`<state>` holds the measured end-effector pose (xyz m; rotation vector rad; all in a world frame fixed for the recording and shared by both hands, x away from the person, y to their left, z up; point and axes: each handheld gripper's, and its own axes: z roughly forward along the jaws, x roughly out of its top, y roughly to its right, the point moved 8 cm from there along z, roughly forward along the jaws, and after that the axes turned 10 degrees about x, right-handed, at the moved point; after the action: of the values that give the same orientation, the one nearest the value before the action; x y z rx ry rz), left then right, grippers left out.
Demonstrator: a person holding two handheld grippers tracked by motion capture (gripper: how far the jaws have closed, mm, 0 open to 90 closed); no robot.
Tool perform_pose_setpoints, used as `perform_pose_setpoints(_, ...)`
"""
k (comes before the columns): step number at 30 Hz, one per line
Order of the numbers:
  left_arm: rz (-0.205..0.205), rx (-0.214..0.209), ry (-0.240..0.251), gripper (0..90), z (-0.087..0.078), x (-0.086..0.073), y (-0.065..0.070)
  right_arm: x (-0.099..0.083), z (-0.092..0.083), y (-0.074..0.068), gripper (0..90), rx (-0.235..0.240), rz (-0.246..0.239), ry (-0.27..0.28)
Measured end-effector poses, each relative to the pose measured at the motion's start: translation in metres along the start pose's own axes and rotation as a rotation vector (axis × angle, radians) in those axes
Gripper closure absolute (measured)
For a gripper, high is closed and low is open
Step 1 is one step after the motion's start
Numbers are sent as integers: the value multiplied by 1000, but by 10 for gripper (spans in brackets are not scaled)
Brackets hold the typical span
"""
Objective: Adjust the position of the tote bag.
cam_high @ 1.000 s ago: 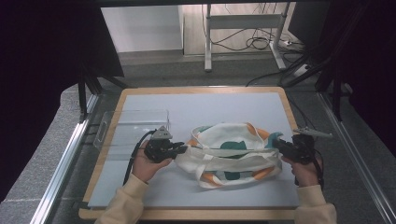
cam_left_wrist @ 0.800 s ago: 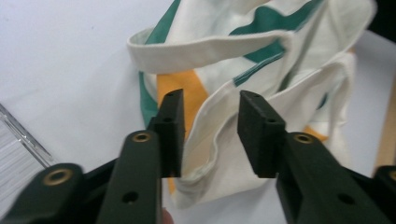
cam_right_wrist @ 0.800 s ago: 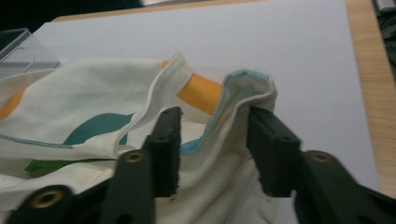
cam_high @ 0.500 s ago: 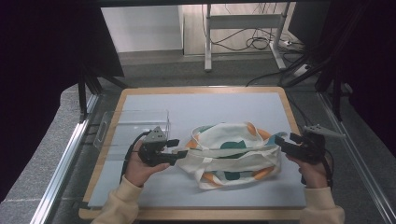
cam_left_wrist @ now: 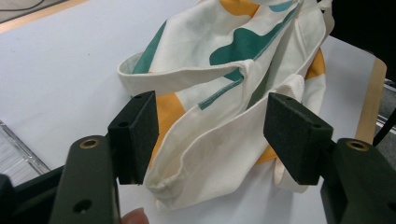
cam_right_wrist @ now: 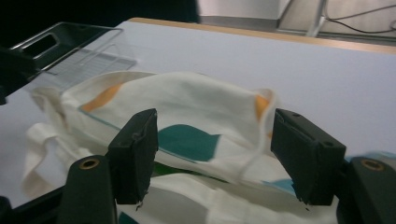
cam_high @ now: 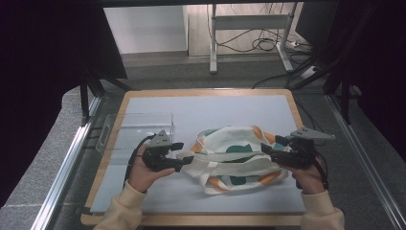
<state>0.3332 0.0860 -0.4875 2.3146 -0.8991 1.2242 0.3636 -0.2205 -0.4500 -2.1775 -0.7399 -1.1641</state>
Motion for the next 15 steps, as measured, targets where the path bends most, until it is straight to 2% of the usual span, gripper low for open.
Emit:
perform_pose_setpoints(6,7,-2,0,350,1,0,2,-1,14,-19,321,76,-37,-21)
perform_pose_setpoints(15,11,-11,-2,344,3,0,5,-5,25,-35,322,127,-70,-52)
